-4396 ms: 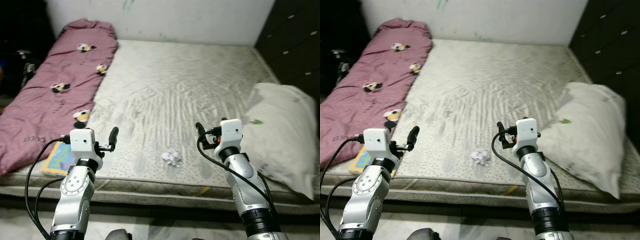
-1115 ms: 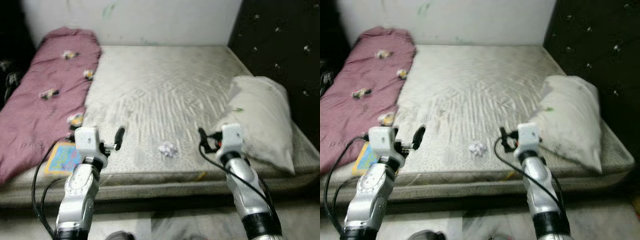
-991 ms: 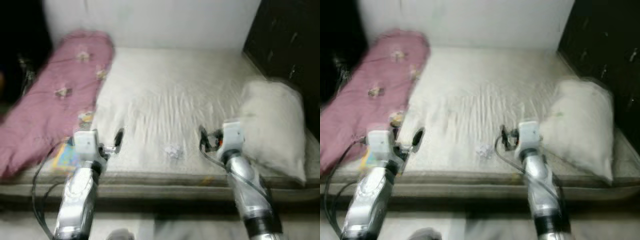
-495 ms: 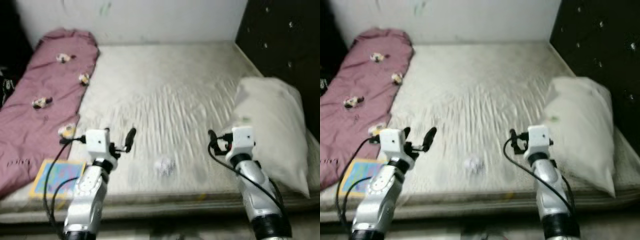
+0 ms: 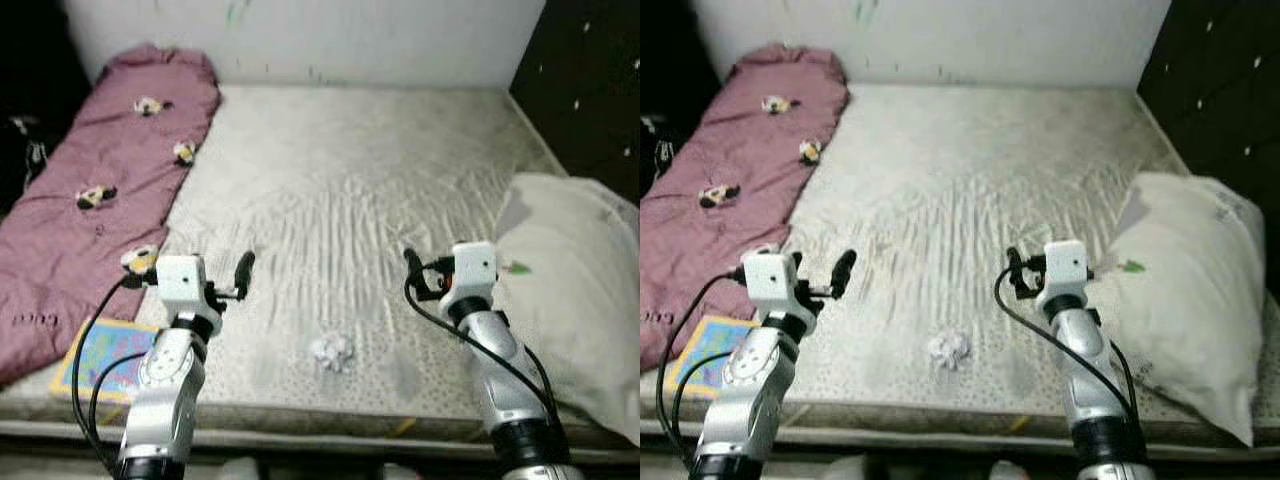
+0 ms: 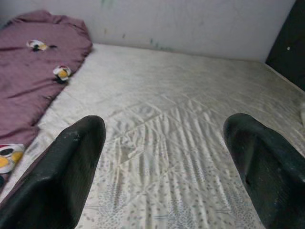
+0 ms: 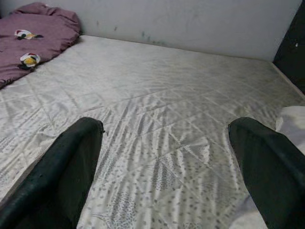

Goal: Clean up the room

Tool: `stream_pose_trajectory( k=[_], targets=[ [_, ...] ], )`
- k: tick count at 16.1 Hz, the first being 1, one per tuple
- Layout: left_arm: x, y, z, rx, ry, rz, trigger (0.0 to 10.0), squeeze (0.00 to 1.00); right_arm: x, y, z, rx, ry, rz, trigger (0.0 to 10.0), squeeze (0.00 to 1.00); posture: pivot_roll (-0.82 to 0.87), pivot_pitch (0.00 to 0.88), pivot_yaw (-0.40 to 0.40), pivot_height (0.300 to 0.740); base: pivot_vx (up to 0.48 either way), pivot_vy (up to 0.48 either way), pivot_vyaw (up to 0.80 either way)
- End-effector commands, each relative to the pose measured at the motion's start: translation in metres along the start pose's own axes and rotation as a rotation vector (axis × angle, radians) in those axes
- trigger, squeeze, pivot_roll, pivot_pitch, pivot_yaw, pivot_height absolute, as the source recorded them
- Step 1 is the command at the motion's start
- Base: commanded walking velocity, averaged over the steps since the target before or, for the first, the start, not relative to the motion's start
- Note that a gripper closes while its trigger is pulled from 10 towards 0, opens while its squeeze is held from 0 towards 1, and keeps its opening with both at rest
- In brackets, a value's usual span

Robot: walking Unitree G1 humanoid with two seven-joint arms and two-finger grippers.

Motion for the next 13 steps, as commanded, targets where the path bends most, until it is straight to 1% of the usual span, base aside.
stream_pose_trajectory(
  k=[1,5,8,13],
  targets=[
    [-0.0018,-0.0003,0.0062,0.016,0.027,0.014,10.0,0.00,-0.0008,-0.0008,0.0017,0.003,0.006,0.001,10.0,0.00,-0.02,0.000,0.001,0.740,0.000,0.000,0.00],
    [-0.0046,-0.0027,0.0080,0.024,0.038,0.030,10.0,0.00,-0.0004,-0.0032,0.0045,0.011,0.027,-0.009,10.0,0.00,-0.02,0.000,0.006,0.740,0.000,0.000,0.00],
    [-0.0088,-0.0069,0.0117,0.040,0.046,0.051,10.0,0.00,-0.0015,-0.0045,0.0040,0.020,0.017,-0.002,10.0,0.00,-0.02,0.000,0.004,0.740,0.000,0.000,0.00],
    [-0.0088,-0.0052,0.0117,0.042,0.045,0.054,10.0,0.00,0.0004,-0.0020,0.0060,0.026,0.026,-0.007,10.0,0.00,-0.02,0.000,-0.001,0.686,0.000,0.000,0.00]
  ],
)
Point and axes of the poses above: a point about 5 cm out from each wrist's last joint towards the gripper, its own y axis pointing out of the wrist towards the gripper, its own x axis along the axis of the wrist's last joint, z = x × y, the point moved 4 cm from there along y, pointing out of the wrist towards the gripper, and after that the axes turned 15 degrees about y, right-handed, at the moved point
